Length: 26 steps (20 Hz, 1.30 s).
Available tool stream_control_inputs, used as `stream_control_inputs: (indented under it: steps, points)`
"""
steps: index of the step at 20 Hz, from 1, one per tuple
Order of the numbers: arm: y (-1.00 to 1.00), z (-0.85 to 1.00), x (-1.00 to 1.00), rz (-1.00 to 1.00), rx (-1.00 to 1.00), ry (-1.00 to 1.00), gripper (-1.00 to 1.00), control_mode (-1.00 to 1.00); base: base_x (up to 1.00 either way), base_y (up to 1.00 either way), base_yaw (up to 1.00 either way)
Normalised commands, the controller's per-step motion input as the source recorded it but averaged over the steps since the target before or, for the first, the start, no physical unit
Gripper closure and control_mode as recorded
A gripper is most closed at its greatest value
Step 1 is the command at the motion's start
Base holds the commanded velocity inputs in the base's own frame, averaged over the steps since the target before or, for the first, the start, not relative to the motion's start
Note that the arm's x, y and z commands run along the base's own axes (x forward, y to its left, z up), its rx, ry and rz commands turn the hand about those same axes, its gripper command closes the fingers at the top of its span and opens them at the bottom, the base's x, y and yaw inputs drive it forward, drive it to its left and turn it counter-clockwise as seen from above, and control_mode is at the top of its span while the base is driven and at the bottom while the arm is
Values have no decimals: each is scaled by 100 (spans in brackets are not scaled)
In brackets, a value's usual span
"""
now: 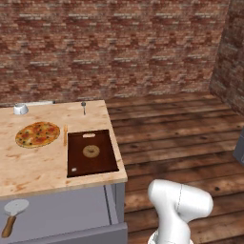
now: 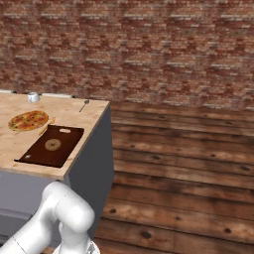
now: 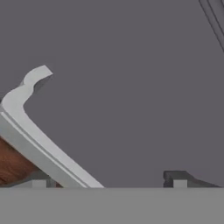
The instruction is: Take the pizza cutter from the drawer on the left and place it on the dining counter for cutting.
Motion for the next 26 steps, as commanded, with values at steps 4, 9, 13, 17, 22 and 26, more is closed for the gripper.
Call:
stream_control_inputs:
  steps: [4,9,13,17,22,26]
  points:
    - [6,-48,10,0,-2,0,-100,-100,0,0,0]
    - [1,-70,3,0,-11,4,-100,-100,0,0,0]
    - [0,-17,-9,0,-2,0,-100,-100,0,0,0]
    - [0,37,-43,0,0,-5,-100,-100,0,0,0]
    - [0,60,-19,0,0,-1,-100,-100,0,0,0]
    - [0,77,0,0,0,0,-100,-100,0,0,0]
